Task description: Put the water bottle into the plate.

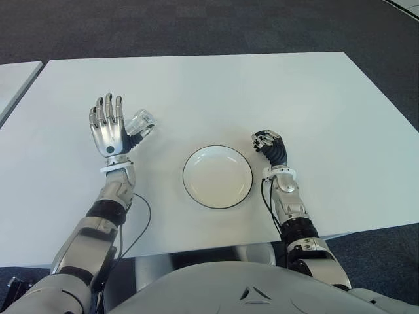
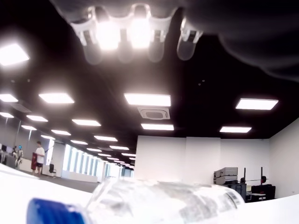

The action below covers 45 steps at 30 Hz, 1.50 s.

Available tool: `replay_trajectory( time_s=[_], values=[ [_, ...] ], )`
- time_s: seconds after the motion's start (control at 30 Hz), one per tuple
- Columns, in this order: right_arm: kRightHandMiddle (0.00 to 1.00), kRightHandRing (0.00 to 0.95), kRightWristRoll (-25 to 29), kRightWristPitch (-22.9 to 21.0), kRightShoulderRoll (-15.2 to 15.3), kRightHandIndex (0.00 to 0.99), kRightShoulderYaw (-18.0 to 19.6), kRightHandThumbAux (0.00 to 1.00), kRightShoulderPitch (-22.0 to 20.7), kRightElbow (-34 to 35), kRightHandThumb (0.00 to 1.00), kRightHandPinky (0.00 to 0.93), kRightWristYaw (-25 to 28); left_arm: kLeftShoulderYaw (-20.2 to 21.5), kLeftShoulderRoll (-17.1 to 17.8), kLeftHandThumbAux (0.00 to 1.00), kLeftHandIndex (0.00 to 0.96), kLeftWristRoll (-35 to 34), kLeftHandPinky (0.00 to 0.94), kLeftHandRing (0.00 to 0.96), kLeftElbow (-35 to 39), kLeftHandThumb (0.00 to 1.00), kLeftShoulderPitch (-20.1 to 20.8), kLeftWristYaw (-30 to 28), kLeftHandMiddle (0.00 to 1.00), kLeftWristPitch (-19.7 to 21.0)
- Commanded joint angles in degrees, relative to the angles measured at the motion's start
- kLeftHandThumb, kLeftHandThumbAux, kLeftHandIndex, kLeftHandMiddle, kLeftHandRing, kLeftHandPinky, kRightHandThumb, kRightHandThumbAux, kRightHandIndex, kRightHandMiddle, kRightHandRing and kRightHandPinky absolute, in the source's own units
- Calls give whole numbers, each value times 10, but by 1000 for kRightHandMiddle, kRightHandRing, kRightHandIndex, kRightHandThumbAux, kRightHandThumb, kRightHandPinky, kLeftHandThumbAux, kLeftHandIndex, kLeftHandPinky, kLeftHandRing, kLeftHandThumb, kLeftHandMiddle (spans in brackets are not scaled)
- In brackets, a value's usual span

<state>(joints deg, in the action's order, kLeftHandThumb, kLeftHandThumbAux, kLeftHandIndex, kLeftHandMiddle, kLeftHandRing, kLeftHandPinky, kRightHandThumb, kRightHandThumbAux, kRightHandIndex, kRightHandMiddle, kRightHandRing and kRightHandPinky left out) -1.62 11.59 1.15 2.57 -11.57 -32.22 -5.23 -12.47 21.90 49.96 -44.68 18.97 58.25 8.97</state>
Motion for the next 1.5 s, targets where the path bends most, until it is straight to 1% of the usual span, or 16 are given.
replay_trajectory(
  time_s=[0.03, 0.17, 0.27, 0.33, 0.4, 0.53, 0.7, 0.9, 1.03, 1.23, 1.47, 1.5],
  values=[
    [614, 601, 1, -28, -3, 433, 1, 729, 28, -34, 705, 590, 2, -10, 0, 198, 0, -7, 0, 0, -21, 553, 18, -5, 0, 16],
    [615, 603, 2, -24, -3, 432, 1, 730, 28, -36, 705, 590, 4, -19, -2, 184, 0, -17, 0, 0, -66, 554, 49, -27, 0, 15],
    [614, 606, 1, -23, -3, 432, 1, 730, 29, -35, 705, 601, 4, -29, -2, 176, 0, -26, 0, 0, -125, 555, 83, -42, 0, 1],
    [614, 609, 1, -24, -3, 432, 1, 730, 30, -33, 706, 611, 3, -34, -2, 174, 0, -31, 0, 0, -151, 557, 96, -46, 0, -6],
    [614, 611, 0, -31, -3, 432, 1, 730, 29, -31, 706, 609, 1, -44, -3, 174, 0, -35, 0, 0, -193, 562, 118, -71, 0, -14],
    [614, 609, 0, -36, -3, 432, 2, 730, 29, -30, 706, 597, -1, -61, -6, 175, 0, -43, 0, 0, -234, 566, 138, -99, 0, -26],
    [616, 606, -1, -34, -2, 432, 1, 730, 25, -36, 705, 594, -2, -83, -17, 184, 0, -50, 0, 0, -277, 563, 141, -144, 0, -49],
    [616, 607, -2, -29, -3, 433, 2, 730, 25, -39, 704, 603, -3, -102, -16, 195, 0, -56, 0, 0, -307, 562, 140, -187, 0, -70],
    [616, 614, -1, -34, -5, 433, 2, 729, 31, -25, 704, 618, -4, -115, -16, 208, 0, -57, 0, 0, -316, 562, 143, -231, 0, -73],
    [613, 605, 0, -34, -3, 433, 2, 729, 30, -28, 704, 594, 0, -128, -22, 216, 0, -62, 0, 0, -326, 547, 139, -280, 0, -70],
    [615, 605, 0, -30, -3, 433, 3, 729, 31, -30, 704, 599, -1, -137, -24, 226, 0, -68, 0, 0, -328, 541, 135, -319, 0, -73],
    [615, 606, 0, -31, -3, 433, 3, 729, 31, -28, 704, 600, -1, -139, -23, 227, 0, -70, 0, 0, -330, 541, 137, -346, 0, -73]
  ],
)
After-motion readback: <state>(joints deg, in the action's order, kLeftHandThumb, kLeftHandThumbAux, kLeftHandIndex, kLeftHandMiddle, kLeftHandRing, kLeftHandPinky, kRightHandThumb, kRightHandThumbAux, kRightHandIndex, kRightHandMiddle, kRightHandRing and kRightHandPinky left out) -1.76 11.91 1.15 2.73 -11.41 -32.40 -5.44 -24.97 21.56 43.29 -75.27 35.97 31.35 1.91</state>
